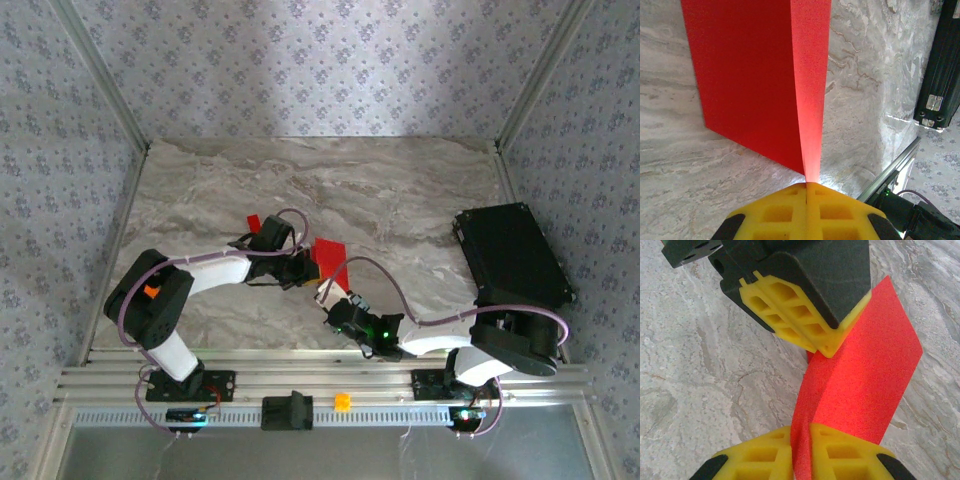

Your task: Fold a paper plane with a square sheet of paper (pick it up from the middle)

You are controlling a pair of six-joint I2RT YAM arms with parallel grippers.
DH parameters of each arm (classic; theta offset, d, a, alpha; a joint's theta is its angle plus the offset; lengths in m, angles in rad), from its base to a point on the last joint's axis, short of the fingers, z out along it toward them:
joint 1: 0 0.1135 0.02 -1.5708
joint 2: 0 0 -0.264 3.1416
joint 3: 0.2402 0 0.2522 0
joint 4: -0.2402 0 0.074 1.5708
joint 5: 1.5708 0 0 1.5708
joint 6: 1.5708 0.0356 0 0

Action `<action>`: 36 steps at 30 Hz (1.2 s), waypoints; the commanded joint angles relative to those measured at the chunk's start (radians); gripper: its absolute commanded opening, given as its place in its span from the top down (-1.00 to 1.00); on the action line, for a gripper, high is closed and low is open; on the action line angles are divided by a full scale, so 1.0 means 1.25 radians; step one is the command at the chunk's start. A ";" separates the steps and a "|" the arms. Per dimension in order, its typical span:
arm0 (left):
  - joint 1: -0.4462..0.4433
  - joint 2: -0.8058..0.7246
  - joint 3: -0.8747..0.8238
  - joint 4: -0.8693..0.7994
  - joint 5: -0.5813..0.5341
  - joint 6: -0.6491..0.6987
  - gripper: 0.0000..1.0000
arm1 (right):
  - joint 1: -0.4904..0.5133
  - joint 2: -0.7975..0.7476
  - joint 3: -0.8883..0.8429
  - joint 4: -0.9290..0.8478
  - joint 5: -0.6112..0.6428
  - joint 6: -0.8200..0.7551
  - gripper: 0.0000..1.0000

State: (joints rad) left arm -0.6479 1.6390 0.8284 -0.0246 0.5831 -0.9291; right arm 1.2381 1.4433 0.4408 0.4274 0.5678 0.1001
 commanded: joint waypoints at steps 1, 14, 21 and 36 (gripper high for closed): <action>-0.003 0.007 0.017 -0.001 -0.003 0.005 0.99 | -0.004 -0.018 -0.010 0.018 0.003 0.016 0.69; -0.004 0.008 0.020 -0.009 -0.004 0.011 0.98 | -0.009 -0.021 -0.009 0.018 -0.011 0.023 0.80; -0.002 -0.021 0.031 -0.064 -0.069 0.033 0.53 | -0.034 -0.038 -0.005 -0.007 -0.091 0.074 0.91; 0.049 -0.080 0.024 -0.141 -0.144 0.056 0.18 | -0.276 -0.020 0.047 -0.093 -0.619 0.337 0.98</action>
State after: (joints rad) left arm -0.6018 1.5551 0.8486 -0.1875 0.3889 -0.8734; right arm 0.9161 1.3941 0.4633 0.3431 -0.0406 0.4355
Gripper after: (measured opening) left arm 0.422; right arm 0.053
